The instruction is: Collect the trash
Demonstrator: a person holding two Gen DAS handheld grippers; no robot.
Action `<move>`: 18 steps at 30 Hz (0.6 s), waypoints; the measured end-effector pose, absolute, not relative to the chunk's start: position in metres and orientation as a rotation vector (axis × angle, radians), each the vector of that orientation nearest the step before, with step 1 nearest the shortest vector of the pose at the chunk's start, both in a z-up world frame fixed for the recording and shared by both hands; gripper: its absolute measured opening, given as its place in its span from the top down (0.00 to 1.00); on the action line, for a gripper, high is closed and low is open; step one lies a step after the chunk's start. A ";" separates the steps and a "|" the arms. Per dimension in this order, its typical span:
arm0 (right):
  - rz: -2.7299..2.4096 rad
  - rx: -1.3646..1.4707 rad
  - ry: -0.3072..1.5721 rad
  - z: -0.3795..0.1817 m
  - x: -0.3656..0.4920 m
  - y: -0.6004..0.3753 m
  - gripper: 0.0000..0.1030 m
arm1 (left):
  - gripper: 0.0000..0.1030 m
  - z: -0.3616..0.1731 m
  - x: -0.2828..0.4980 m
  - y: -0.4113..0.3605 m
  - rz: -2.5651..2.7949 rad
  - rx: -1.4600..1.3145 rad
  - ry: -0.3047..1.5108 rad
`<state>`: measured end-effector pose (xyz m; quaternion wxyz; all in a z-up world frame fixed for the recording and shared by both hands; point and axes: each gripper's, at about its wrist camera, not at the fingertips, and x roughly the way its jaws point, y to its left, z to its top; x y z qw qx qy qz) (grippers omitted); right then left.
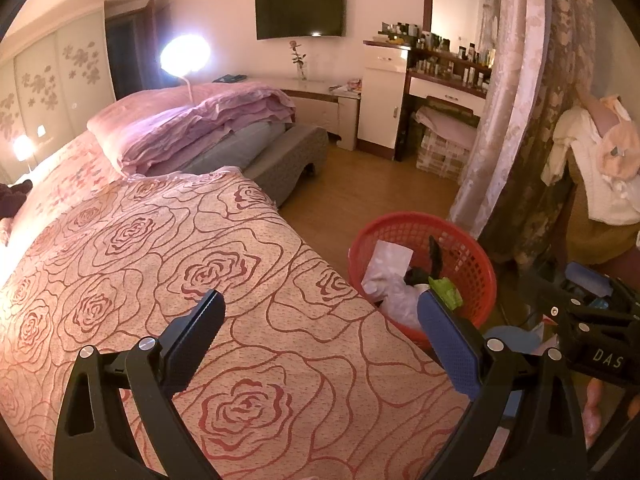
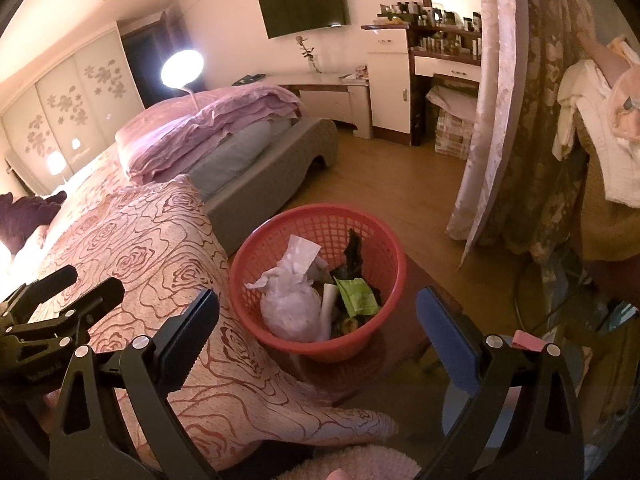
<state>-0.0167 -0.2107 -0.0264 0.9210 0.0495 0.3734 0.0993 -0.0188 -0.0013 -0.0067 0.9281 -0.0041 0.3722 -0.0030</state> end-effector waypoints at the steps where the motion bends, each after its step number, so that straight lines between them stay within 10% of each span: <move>1: 0.204 0.102 0.768 -0.027 -0.017 -0.211 0.07 | 0.09 -0.007 -0.018 -0.002 -0.006 -0.008 0.764; 18: 0.204 0.104 0.770 -0.028 -0.018 -0.212 0.07 | 0.09 -0.011 -0.018 -0.006 -0.009 0.000 0.768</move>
